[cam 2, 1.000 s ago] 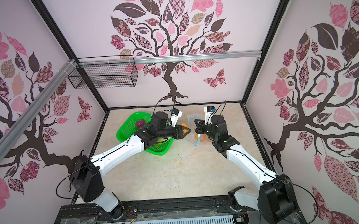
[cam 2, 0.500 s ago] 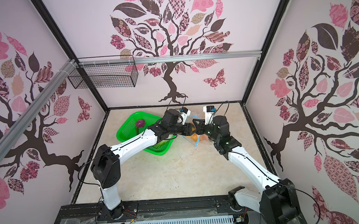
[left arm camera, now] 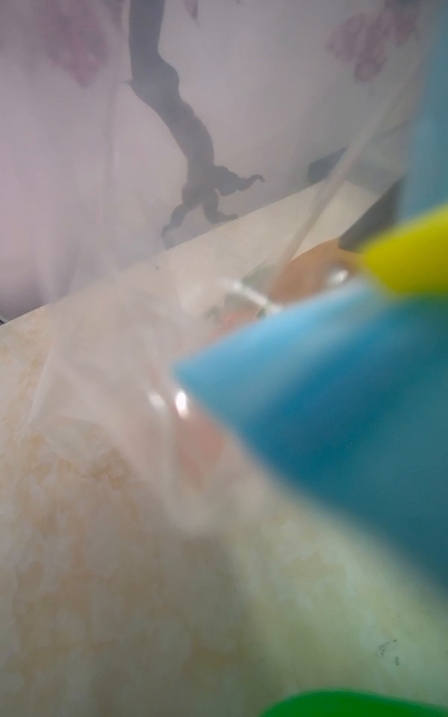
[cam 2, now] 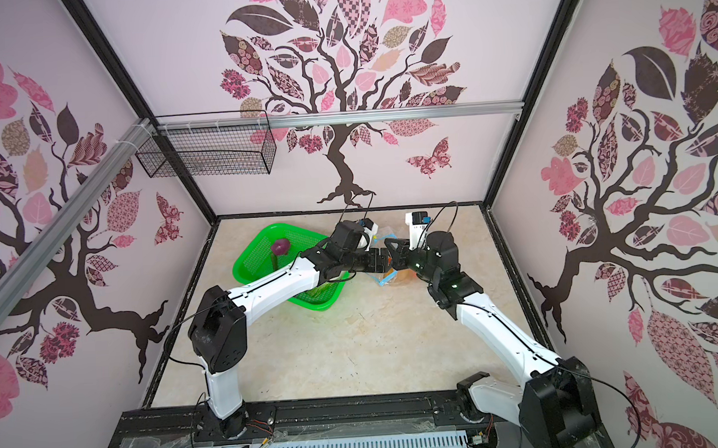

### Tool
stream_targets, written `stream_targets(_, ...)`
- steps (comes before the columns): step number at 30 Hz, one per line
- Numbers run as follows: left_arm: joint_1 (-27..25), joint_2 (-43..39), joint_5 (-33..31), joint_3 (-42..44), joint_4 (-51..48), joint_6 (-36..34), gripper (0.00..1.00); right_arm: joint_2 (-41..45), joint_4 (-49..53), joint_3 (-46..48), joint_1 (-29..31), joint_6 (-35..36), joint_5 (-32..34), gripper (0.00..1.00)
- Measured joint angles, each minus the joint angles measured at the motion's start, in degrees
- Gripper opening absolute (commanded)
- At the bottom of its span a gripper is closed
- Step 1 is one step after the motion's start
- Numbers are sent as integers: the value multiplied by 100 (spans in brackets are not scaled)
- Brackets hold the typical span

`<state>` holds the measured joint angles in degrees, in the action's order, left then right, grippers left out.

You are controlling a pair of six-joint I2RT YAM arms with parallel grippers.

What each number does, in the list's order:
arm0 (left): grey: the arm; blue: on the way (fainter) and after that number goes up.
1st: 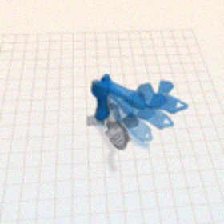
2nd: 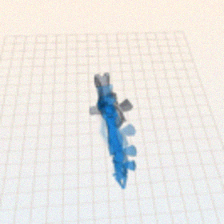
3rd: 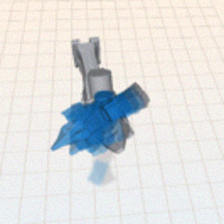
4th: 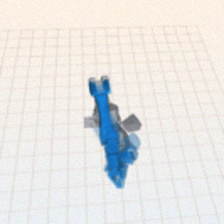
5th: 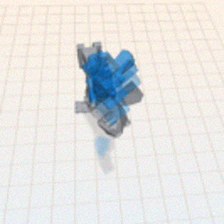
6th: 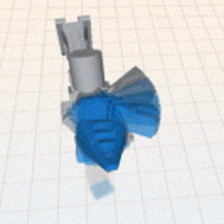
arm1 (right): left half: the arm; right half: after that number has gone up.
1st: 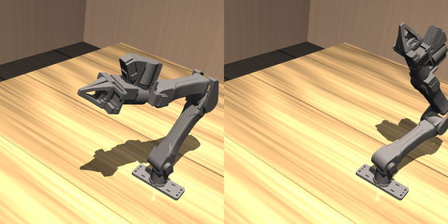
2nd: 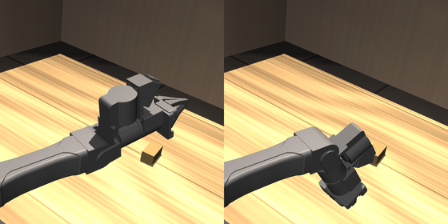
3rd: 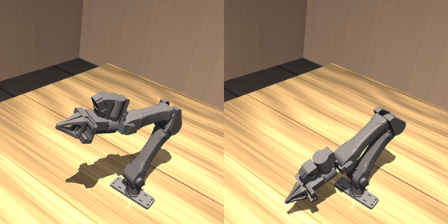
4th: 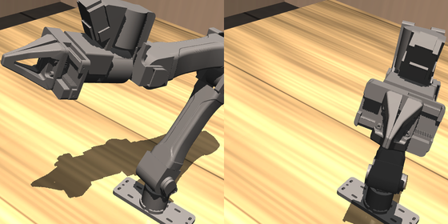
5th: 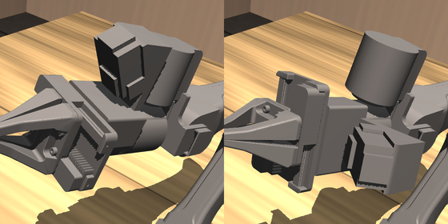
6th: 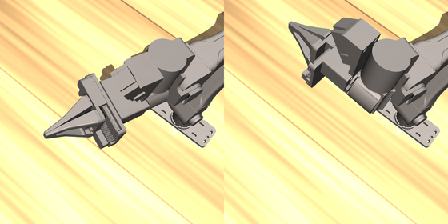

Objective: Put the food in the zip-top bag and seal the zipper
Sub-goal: 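Open the left gripper to drop the yellow potato into the bag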

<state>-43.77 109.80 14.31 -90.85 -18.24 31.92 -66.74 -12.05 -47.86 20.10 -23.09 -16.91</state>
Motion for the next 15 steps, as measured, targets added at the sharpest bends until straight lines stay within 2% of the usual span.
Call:
stream_targets(4,0,-275,-39,24,-186,0,83,-7,50,0,0,2,136,0)
stream_targets(9,9,-1126,-337,487,-195,-9,82,-7,72,0,0,0,234,0)
stream_targets(12,50,-1482,-503,782,-168,2,78,-7,72,0,2,-2,236,0)
stream_targets(15,146,-1473,-566,966,-125,81,70,-7,72,0,0,-2,236,0)
